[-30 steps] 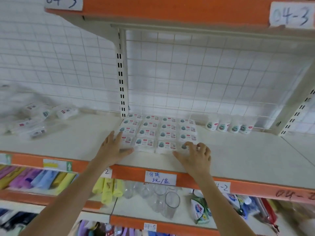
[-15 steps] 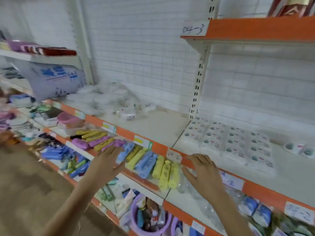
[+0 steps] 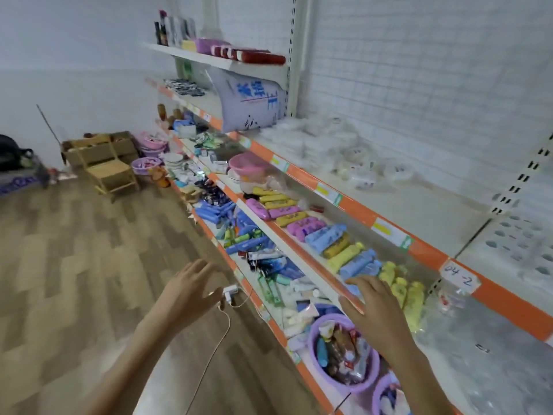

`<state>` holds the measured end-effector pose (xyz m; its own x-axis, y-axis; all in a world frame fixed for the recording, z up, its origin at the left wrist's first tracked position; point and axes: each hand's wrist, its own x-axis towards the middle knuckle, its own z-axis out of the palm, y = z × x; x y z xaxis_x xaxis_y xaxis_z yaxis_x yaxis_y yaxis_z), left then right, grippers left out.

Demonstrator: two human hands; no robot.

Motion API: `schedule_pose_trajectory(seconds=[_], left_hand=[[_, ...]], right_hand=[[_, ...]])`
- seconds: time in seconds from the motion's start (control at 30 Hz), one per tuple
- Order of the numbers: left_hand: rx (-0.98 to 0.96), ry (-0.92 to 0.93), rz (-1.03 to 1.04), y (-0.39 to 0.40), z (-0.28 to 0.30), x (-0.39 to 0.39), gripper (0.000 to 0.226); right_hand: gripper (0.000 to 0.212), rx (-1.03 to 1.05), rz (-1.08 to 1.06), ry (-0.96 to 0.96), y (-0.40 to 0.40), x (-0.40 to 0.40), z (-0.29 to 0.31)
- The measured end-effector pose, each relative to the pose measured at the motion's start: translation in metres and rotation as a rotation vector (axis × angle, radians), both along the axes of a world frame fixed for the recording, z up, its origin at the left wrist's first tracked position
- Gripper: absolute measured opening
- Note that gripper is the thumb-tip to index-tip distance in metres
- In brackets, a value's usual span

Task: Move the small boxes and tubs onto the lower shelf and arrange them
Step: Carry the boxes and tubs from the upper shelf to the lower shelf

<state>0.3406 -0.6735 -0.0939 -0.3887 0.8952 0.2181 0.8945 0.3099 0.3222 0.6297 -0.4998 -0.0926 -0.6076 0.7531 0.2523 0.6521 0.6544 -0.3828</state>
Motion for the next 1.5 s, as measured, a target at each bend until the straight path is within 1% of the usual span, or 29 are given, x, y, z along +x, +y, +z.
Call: schedule_pose_trajectory(seconds=[0.13,0.2,0.3,0.43,0.53,0.73,0.83,0.87,0.93,1.03,1.13,1.23,1.3,1.37,1.43,1.5], left_hand=[[0.002,-0.037,0.030,0.017,-0.005,-0.019,0.038],[0.027,-0.048,0.035,0.037,-0.005,-0.030,0.035],[0.051,-0.047,-0.011,0.079,-0.002,-0.047,0.037],[0.073,-0.017,-0.060,0.155,0.008,-0.079,0.037],[0.085,0.001,-0.084,0.219,0.027,-0.102,0.038],[0.164,-0.003,-0.172,0.343,0.069,-0.128,0.041],[0.163,0.008,-0.248,0.402,0.082,-0.134,0.057],[0.164,-0.003,-0.281,0.421,0.085,-0.134,0.053],[0.179,-0.031,-0.357,0.461,0.091,-0.133,0.037],[0.195,-0.055,-0.488,0.521,0.100,-0.129,0.032],[0.140,-0.038,-0.632,0.585,0.107,-0.123,0.033],[0.011,-0.053,-0.754,0.645,0.111,-0.114,0.037],[-0.080,-0.089,-0.809,0.678,0.112,-0.106,0.040],[-0.180,-0.098,-0.840,0.705,0.112,-0.095,0.043],[-0.271,-0.060,-0.847,0.724,0.110,-0.084,0.048],[-0.331,0.036,-0.857,0.737,0.107,-0.073,0.045]], right_hand=[[0.036,-0.021,0.050,0.002,0.021,-0.022,0.004],[0.035,-0.017,0.046,0.033,0.042,-0.035,0.009],[0.031,-0.018,0.047,0.097,0.082,-0.057,0.019],[0.031,0.088,0.046,0.158,0.158,-0.087,0.034],[0.031,0.134,0.011,0.201,0.215,-0.105,0.056],[0.031,0.185,-0.060,0.198,0.313,-0.118,0.094],[0.032,0.179,-0.115,0.176,0.351,-0.117,0.104],[0.032,0.174,-0.139,0.165,0.363,-0.116,0.105],[0.033,0.151,-0.189,0.151,0.385,-0.116,0.108],[0.034,0.093,-0.261,0.127,0.417,-0.117,0.106],[0.033,-0.006,-0.328,0.055,0.445,-0.128,0.100],[0.032,-0.099,-0.414,0.013,0.465,-0.145,0.099],[0.036,-0.205,-0.484,0.003,0.471,-0.160,0.100],[0.042,-0.272,-0.561,-0.072,0.477,-0.175,0.099],[0.051,-0.272,-0.622,-0.199,0.480,-0.188,0.097],[0.058,-0.263,-0.683,-0.238,0.481,-0.199,0.096]])
